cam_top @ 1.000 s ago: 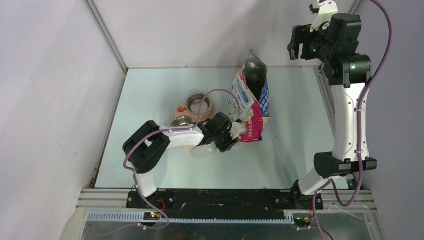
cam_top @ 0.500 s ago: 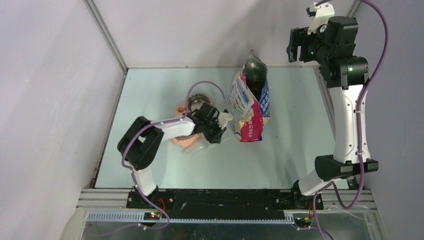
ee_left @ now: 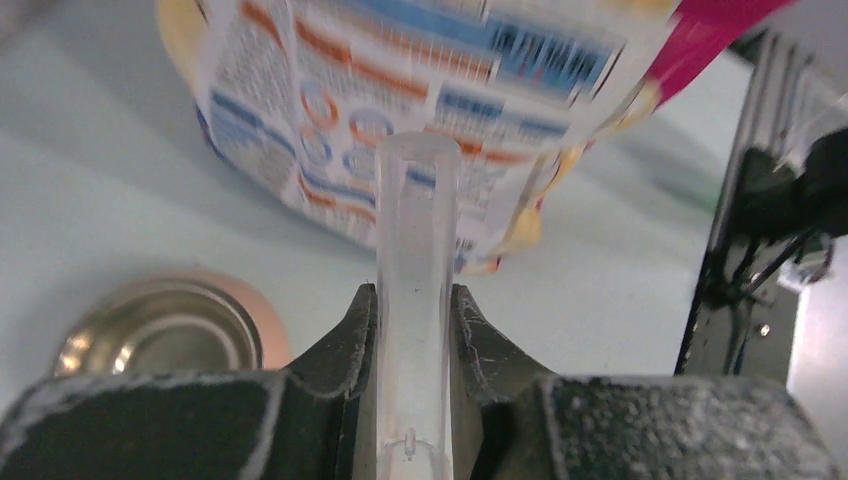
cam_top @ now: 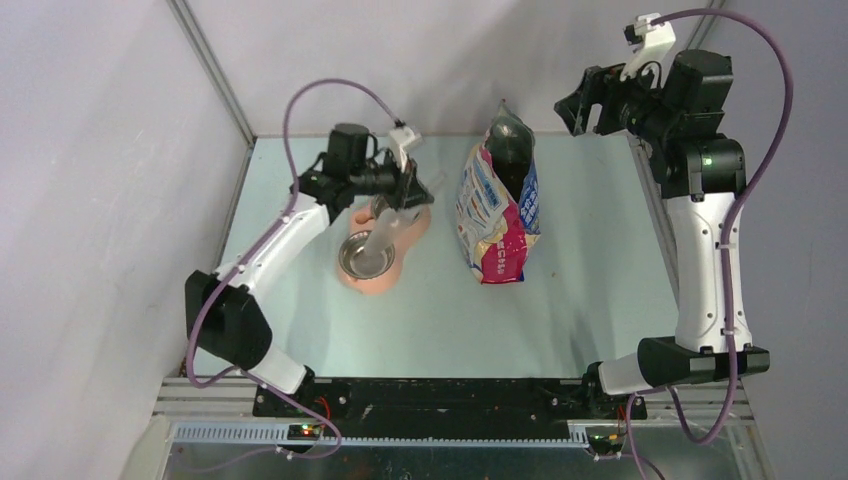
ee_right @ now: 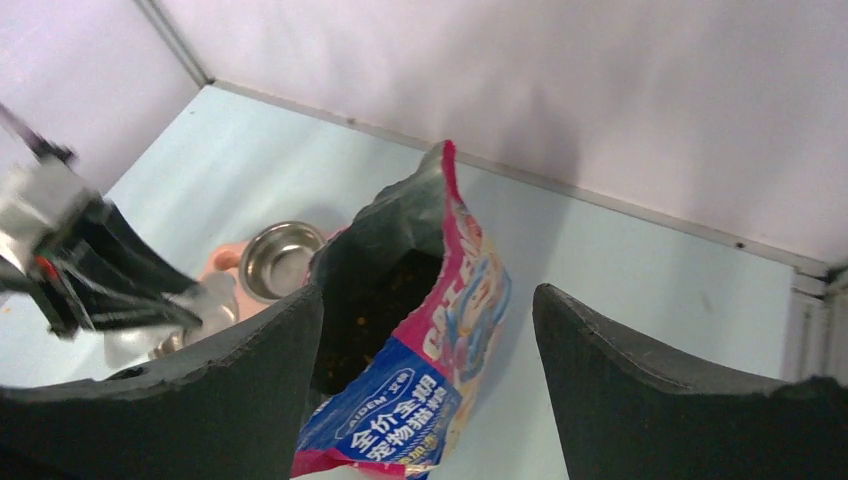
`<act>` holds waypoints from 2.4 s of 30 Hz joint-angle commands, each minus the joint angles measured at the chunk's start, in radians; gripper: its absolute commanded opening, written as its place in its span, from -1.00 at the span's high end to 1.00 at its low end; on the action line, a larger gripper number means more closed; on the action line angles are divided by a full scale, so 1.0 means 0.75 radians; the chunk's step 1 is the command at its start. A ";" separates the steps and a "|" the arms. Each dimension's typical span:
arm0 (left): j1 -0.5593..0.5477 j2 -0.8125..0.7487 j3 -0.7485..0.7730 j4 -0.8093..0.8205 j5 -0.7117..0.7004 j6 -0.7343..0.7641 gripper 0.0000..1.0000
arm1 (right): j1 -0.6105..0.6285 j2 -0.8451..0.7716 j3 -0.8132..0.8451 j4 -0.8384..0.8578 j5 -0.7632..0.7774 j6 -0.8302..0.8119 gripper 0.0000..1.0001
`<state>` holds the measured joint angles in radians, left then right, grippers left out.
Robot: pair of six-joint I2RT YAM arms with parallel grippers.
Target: Serve the pet food
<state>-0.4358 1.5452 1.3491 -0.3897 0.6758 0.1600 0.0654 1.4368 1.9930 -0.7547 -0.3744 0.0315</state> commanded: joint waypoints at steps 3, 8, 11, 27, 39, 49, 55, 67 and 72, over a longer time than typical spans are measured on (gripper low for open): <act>0.132 -0.057 0.301 0.110 0.279 -0.323 1.00 | 0.011 0.023 -0.044 0.096 -0.241 0.079 -0.60; 0.184 -0.089 0.513 0.033 0.301 -0.302 1.00 | 0.030 0.023 -0.091 0.257 -0.511 0.175 -0.61; 0.216 -0.138 0.537 0.154 0.363 -0.371 1.00 | 0.128 0.012 -0.102 0.298 -0.501 0.144 -0.61; 0.287 -0.207 0.293 1.068 0.360 -1.237 1.00 | 0.511 0.126 -0.306 0.918 -0.479 0.435 -0.64; 0.341 -0.067 0.447 1.074 0.298 -1.516 1.00 | 0.621 0.263 -0.307 1.275 -0.536 0.700 -0.59; 0.348 -0.075 0.475 1.205 0.361 -1.670 1.00 | 0.702 0.416 -0.233 1.338 -0.566 0.743 -0.47; 0.349 -0.081 0.460 1.257 0.336 -1.745 1.00 | 0.721 0.457 -0.204 1.374 -0.585 0.735 -0.44; 0.343 -0.047 0.476 1.306 0.334 -1.775 1.00 | 0.758 0.486 -0.191 1.509 -0.783 0.698 0.10; 0.330 -0.044 0.464 1.366 0.351 -1.807 1.00 | 0.772 0.498 -0.164 1.519 -0.764 0.706 0.13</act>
<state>-0.1802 1.5150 1.6592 0.5541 0.9295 -1.1606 0.6334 1.7992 1.8095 0.3222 -0.9306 0.5682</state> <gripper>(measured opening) 0.242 0.443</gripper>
